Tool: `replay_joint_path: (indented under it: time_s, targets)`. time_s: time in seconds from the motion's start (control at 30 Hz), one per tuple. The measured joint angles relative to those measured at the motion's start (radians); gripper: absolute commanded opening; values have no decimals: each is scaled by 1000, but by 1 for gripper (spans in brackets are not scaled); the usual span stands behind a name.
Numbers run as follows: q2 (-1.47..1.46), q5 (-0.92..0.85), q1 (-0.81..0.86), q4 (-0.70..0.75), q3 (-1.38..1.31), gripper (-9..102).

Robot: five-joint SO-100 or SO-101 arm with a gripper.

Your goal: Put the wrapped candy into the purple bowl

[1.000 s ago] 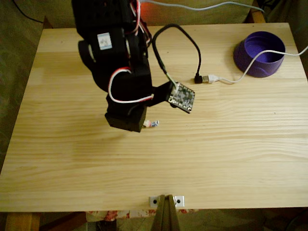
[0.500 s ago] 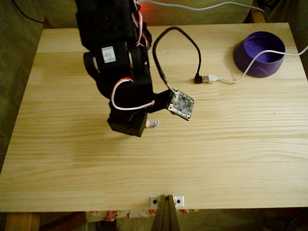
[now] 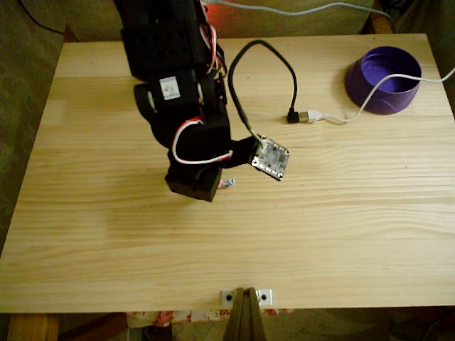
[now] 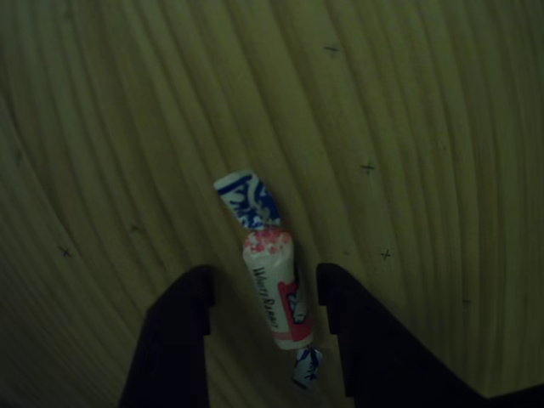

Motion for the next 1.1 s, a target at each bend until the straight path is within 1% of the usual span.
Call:
replay_joint_path:
  time_s: [0.2,0.3,0.5,0.63,0.7,0.87,0.97,1.1]
  targets:
    - [-5,5,-2,0,8,6]
    - [-5,-2,-2,0,20,2]
    - [9,2,-2,3,31,-1]
    - [44,46,8,80,34,-1]
    - [91,98,6,109,23,0]
    - [252,334,-38,186,-58,2]
    - [350,505,-94,245,-135,1]
    - [442,676,-209,307,-249,0]
